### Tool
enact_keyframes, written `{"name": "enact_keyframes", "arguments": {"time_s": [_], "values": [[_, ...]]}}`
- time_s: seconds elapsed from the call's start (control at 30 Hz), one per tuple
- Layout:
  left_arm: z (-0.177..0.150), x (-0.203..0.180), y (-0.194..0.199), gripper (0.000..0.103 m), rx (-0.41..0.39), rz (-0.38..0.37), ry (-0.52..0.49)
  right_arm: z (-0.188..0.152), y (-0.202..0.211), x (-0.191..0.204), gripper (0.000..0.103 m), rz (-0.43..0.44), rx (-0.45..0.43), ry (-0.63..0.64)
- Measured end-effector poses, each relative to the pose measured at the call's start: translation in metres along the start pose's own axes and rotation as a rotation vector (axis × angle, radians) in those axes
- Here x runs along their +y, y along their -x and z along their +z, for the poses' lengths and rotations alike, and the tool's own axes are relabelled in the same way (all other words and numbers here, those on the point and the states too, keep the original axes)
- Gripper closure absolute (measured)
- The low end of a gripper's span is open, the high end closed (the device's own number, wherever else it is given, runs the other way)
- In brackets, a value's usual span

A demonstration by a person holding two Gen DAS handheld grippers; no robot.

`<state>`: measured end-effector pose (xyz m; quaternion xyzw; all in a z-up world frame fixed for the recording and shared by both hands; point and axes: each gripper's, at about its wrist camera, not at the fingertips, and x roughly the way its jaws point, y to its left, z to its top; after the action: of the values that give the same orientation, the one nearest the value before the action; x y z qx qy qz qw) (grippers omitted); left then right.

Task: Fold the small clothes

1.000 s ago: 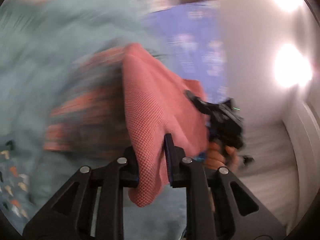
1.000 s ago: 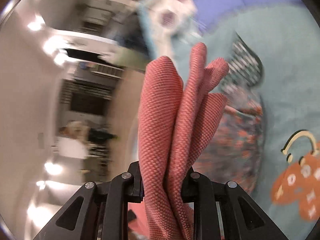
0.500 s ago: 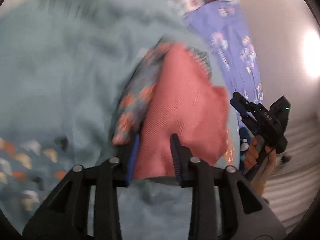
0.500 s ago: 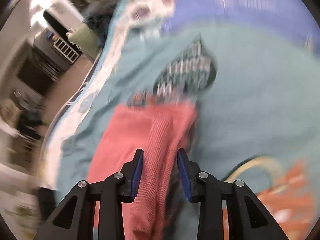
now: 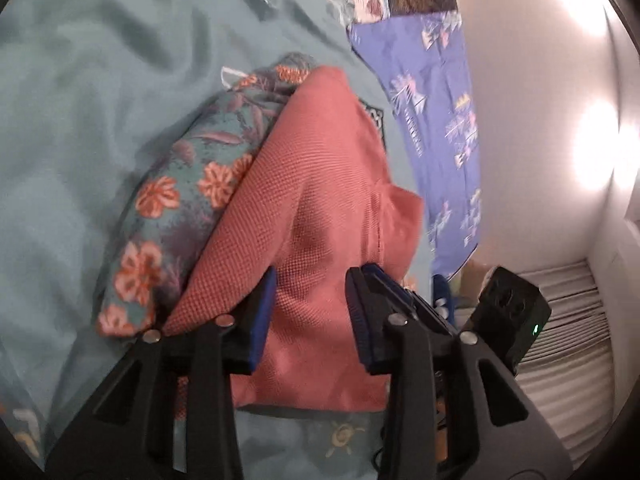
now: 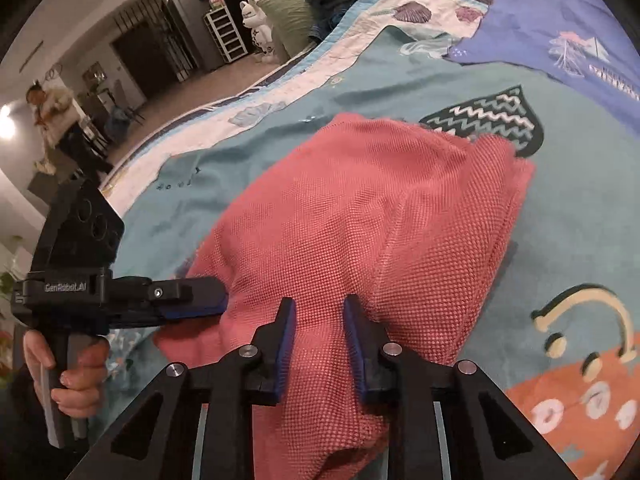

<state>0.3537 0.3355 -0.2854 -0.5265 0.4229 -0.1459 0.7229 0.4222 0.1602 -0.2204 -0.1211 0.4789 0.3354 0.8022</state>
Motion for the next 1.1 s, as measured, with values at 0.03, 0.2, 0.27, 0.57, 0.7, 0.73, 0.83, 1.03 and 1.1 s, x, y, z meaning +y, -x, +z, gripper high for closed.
{"name": "enact_keyframes", "arguments": {"time_s": [0.03,0.2,0.27,0.57,0.7,0.73,0.83,1.03,1.1], "values": [[-0.001,-0.005,0.007,0.065,-0.011,0.022,-0.024,0.0,0.003,0.012,0.078,-0.031,-0.012,0.028],[-0.025,-0.043,0.046,0.052,-0.105,0.036,-0.189,0.005,0.057,0.049,0.073,-0.287,-0.168,0.097],[-0.036,-0.057,0.062,0.051,-0.129,0.03,-0.233,0.002,0.087,0.056,0.067,-0.3,-0.231,0.081],[-0.082,-0.113,0.112,0.037,-0.284,0.268,-0.427,-0.017,0.176,0.101,0.05,-0.369,-0.376,0.142],[-0.127,-0.136,0.141,0.036,-0.38,0.449,-0.479,-0.028,0.2,0.117,0.044,-0.378,-0.389,0.154],[-0.139,-0.143,0.147,0.033,-0.403,0.485,-0.511,-0.031,0.208,0.121,0.043,-0.391,-0.394,0.16],[-0.174,-0.16,0.161,0.021,-0.459,0.588,-0.579,-0.043,0.232,0.13,0.039,-0.4,-0.411,0.149],[-0.226,-0.181,0.172,0.02,-0.428,0.636,-0.61,-0.07,0.283,0.149,0.029,-0.437,-0.472,0.12],[-0.239,-0.188,0.171,0.02,-0.422,0.654,-0.635,-0.078,0.298,0.155,0.029,-0.44,-0.492,0.119]]}}
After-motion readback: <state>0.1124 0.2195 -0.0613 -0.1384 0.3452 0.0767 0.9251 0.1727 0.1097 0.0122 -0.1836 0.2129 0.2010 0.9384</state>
